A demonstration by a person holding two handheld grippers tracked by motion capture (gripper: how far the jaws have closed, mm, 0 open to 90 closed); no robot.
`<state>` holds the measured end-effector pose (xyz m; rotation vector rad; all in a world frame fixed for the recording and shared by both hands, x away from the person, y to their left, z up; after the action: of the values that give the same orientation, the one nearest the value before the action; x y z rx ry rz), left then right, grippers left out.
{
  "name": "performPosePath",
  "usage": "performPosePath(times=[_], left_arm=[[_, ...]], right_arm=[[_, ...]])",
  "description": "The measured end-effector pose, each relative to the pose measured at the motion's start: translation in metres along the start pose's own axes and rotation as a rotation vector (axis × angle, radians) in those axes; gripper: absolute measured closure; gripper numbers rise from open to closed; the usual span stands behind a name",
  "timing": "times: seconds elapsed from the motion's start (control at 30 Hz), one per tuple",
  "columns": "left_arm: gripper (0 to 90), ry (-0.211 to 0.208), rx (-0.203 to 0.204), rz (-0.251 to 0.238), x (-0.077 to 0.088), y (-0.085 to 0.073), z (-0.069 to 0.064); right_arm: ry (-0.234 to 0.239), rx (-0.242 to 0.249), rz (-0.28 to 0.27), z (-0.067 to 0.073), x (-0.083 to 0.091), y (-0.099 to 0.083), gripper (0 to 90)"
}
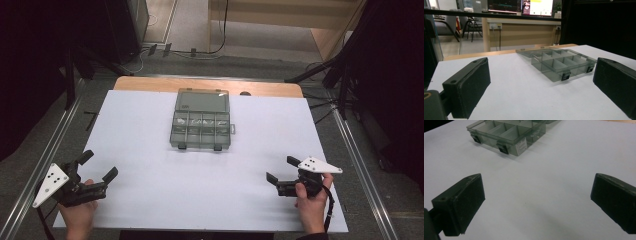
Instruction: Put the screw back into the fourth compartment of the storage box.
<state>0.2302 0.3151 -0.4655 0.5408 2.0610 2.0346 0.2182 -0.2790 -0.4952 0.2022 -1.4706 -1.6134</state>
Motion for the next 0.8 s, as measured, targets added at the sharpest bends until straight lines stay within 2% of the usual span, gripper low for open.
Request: performPosePath(times=[0.23,0.3,0.37,0.57,0.8], left_arm=[[1.2,-0.002,-0.006,0.001,0.000,0.000,0.000],[1.2,-0.006,0.005,0.000,-0.001,0.000,0.000],[1.2,-0.008,0.013,-0.002,0.000,0.000,0.000],[1.2,-0.002,0.001,0.012,-0.001,-0.001,0.001],[1.2,-0.009,-0.001,0.016,-0.002,-0.002,-0.001]], right_arm=[[-0.010,-0.006,-0.022,-0.003,0.011,-0.010,0.3],[0.001,-0.019,-0.028,-0.004,0.014,-0.013,0.3],[-0.002,-0.022,-0.041,-0.004,0.020,-0.016,0.3],[-0.021,-0.025,-0.089,-0.006,0.042,-0.022,0.3],[-0.038,-0.029,-0.120,-0.009,0.055,-0.030,0.3]])
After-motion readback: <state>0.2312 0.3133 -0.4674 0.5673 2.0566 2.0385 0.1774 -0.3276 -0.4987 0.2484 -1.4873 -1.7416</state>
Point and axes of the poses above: each handheld gripper's, and its own axes: x roughly backward along the jaws, y roughly out of its top, z roughly to its left, the point moved 1 cm from there along -x, roughly forward along the jaws, and after that the axes turned 13 degrees about y, right-handed, at the moved point
